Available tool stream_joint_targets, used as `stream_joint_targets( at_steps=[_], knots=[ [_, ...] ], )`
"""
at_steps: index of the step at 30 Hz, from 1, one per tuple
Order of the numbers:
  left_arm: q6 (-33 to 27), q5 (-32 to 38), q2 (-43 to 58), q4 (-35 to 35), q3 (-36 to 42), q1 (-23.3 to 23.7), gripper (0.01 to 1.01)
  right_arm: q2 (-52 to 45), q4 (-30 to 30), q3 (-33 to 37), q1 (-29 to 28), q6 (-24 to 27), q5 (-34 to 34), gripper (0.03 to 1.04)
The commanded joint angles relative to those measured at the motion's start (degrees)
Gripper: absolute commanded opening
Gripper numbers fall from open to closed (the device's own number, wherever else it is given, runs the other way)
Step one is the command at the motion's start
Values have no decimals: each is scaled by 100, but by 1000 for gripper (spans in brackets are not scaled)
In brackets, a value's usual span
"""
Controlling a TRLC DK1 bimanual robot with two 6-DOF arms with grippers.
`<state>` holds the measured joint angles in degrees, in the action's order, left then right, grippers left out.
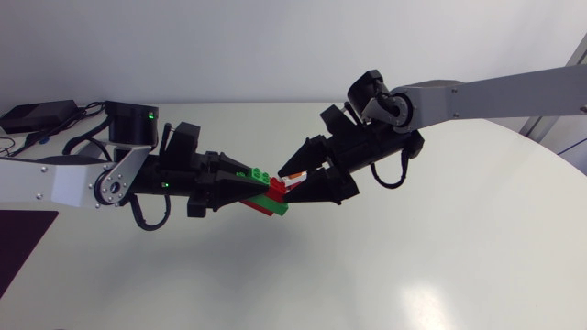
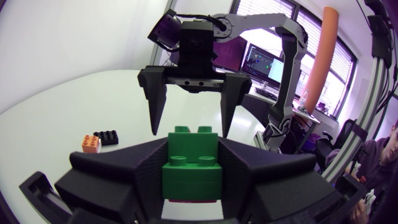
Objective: Disassemble duplo
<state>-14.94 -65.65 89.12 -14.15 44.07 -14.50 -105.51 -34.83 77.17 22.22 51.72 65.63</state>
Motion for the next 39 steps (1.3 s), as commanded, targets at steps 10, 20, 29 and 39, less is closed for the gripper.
stream_joint_targets(
  at_steps=[10, 20, 29, 39],
  knots=[
    [-18, -71, -106, 0, -145, -97, 48, -224, -121, 150, 134, 110, 20, 951],
    [-18, -71, -106, 0, -154, -114, 48, -277, -147, 194, 169, 101, 20, 839],
    [-27, -71, -114, 0, -154, -123, 46, -356, -296, 281, 204, 127, 20, 620],
    [-27, -71, -114, 0, -162, -123, 46, -391, -349, 317, 222, 136, 20, 330]
  ],
)
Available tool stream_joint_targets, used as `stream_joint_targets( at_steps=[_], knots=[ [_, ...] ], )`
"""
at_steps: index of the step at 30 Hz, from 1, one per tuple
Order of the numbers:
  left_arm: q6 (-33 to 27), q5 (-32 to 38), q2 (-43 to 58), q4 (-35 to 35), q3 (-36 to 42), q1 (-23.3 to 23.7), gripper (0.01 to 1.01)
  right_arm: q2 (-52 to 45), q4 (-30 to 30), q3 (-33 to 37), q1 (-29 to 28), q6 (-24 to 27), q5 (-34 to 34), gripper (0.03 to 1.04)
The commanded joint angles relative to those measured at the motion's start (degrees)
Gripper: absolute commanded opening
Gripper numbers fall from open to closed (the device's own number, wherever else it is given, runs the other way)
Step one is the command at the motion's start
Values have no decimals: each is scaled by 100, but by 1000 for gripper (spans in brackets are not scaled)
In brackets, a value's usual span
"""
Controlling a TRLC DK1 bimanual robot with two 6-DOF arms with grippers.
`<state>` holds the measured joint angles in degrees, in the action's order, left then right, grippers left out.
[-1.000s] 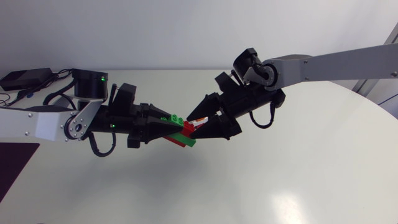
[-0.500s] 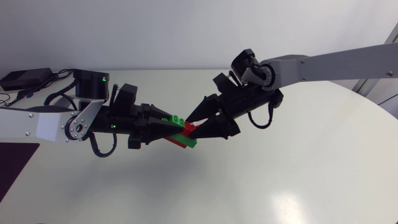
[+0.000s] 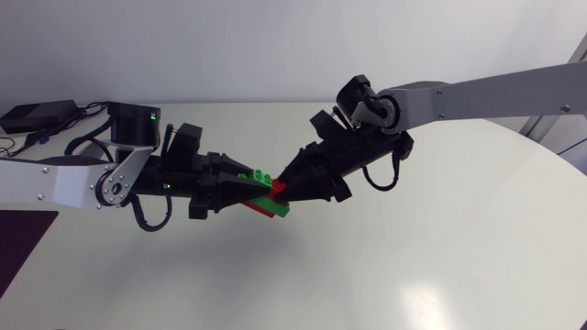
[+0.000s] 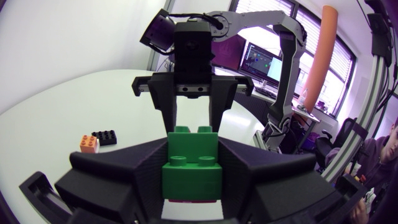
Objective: Disassemble duplo
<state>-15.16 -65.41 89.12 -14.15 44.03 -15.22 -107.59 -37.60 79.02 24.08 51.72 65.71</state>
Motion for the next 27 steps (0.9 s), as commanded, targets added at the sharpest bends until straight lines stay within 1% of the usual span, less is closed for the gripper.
stream_joint_targets(
  at_steps=[1, 2, 5, 14, 17, 22, 24, 27],
  knots=[
    [-5, -95, -123, 0, -158, -51, 46, -183, -72, 131, 36, 136, 21, 293],
    [-5, -95, -123, 0, -167, -60, 44, -183, -72, 131, 36, 136, 21, 251],
    [-14, -95, -132, 0, -167, -60, 44, -183, -72, 131, 45, 136, 21, 195],
    [-22, -95, -141, -9, -167, -25, 54, -183, -80, 131, 53, 145, 21, 193],
    [-22, -95, -149, -9, -167, -25, 216, -183, -80, 122, 62, 145, 21, 193],
    [-57, -95, -202, -9, -193, -16, 357, -183, -80, 122, 71, 154, 12, 193],
    [-66, -95, -220, -9, -202, -16, 430, -183, -80, 122, 71, 163, 12, 193],
    [-119, -95, -281, -17, -228, 2, 620, -183, -80, 122, 71, 163, 12, 193]
  ],
)
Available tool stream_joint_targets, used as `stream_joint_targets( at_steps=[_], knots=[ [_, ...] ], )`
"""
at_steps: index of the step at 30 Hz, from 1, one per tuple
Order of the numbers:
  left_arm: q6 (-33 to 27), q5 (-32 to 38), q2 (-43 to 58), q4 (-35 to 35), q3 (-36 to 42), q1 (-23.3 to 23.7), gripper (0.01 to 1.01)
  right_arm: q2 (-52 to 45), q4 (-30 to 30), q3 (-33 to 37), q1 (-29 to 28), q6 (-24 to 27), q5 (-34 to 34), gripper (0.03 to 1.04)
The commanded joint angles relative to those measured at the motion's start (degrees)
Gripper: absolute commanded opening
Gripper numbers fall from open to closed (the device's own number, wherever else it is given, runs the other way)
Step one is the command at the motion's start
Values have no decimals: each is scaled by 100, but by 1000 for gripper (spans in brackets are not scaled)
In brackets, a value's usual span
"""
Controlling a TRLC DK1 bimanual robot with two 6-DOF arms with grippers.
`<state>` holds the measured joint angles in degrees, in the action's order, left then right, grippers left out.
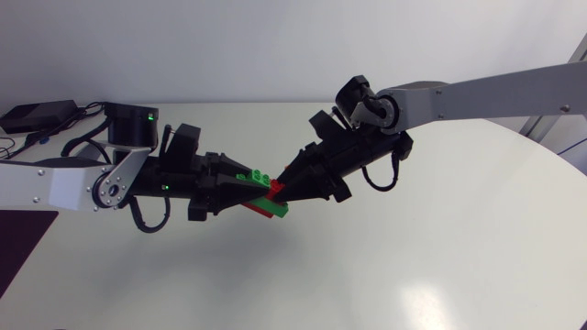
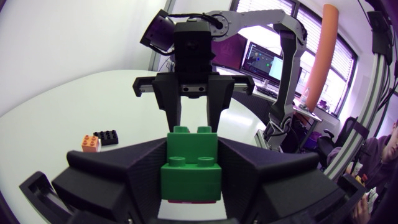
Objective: Disassemble duplo
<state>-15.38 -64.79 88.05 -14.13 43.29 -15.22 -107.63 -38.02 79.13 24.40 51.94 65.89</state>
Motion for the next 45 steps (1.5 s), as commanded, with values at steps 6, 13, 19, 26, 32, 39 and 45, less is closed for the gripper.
stream_joint_targets(
  at_steps=[6, 13, 19, 26, 32, 39, 45],
  knots=[
    [-159, -156, -245, -20, -189, -16, 841, -188, -39, 111, 38, 141, -6, 195],
    [-167, -156, -271, -37, -198, 11, 920, -188, -39, 111, 38, 141, -6, 195],
    [-132, -130, -271, -160, -172, 169, 949, -179, -39, 137, -15, 132, -6, 195],
    [-132, -42, -262, -178, -163, 213, 949, -144, -30, 155, -102, 123, 3, 197],
    [-123, 63, -253, -178, -154, 213, 948, -65, 5, 181, -269, 88, 47, 197],
    [-123, 63, -253, -169, -163, 186, 941, -3, 5, 181, -349, 79, 82, 197],
    [-132, 99, -253, -169, -163, 169, 921, 41, 14, 173, -410, 70, 223, 197]
  ],
)
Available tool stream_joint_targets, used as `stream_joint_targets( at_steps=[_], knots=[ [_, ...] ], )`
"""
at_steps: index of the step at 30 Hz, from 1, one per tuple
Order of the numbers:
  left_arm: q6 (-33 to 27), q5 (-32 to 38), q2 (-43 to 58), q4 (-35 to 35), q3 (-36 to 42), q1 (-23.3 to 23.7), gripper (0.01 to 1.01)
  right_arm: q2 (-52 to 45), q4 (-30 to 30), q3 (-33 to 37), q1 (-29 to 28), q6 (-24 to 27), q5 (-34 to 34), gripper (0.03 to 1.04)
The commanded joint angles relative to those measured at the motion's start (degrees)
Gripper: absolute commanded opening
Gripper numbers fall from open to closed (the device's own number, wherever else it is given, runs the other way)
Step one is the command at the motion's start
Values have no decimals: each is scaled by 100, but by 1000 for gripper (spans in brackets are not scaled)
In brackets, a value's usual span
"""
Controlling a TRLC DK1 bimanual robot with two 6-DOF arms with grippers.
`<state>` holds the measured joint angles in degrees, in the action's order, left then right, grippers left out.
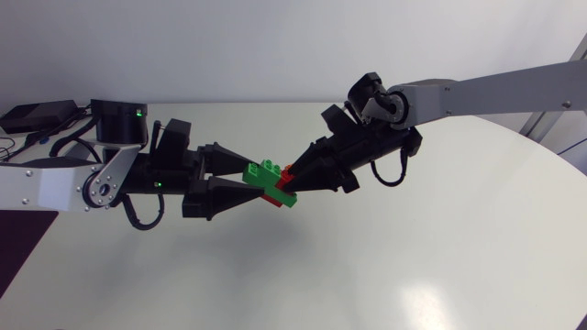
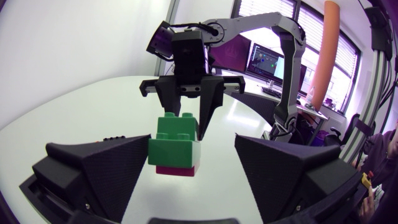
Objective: Disassemble duplo
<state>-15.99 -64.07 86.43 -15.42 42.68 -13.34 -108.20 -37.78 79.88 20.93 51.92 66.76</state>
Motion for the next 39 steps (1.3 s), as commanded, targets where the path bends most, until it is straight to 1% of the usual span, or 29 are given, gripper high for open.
stream_joint_targets(
  at_steps=[1, 5, 7, 10, 12, 15, 19, 22, 25, 28, 32, 33, 39],
  knots=[
    [-71, 26, -83, -40, -102, -19, 910, 115, -10, 98, -71, 73, 170, 197],
    [-71, 26, -83, -31, -102, -19, 905, 159, -10, 63, -80, 81, 232, 197],
    [-71, 26, -83, -31, -102, -19, 879, 177, -10, 54, -80, 90, 258, 197],
    [-71, 26, -83, -31, -102, -19, 869, 203, -19, 19, -71, 116, 267, 197],
    [-71, 26, -83, -31, -102, -19, 787, 212, -28, 2, -36, 143, 267, 197],
    [-71, 26, -83, -31, -102, -10, 716, 229, -72, -7, -10, 196, 267, 197],
    [-71, 26, -74, -31, -102, -2, 587, 229, -80, -16, 8, 222, 267, 197],
    [-80, 18, -74, -40, -102, 7, 557, 229, -98, -25, 25, 240, 267, 197],
    [-71, 9, -74, -49, -102, 25, 390, 229, -151, -16, 52, 275, 267, 197],
    [-71, -79, -65, -58, -102, 34, 252, 229, -151, -25, 69, 275, 267, 197],
    [-71, -228, -39, -58, -102, 25, 110, 229, -151, -25, 69, 283, 267, 197],
    [-80, -228, -30, -58, -102, 16, 97, 238, -151, -25, 69, 283, 267, 197],
    [-80, -237, -21, -58, -93, 16, 93, 229, -133, -7, 43, 275, 258, 197]
  ],
)
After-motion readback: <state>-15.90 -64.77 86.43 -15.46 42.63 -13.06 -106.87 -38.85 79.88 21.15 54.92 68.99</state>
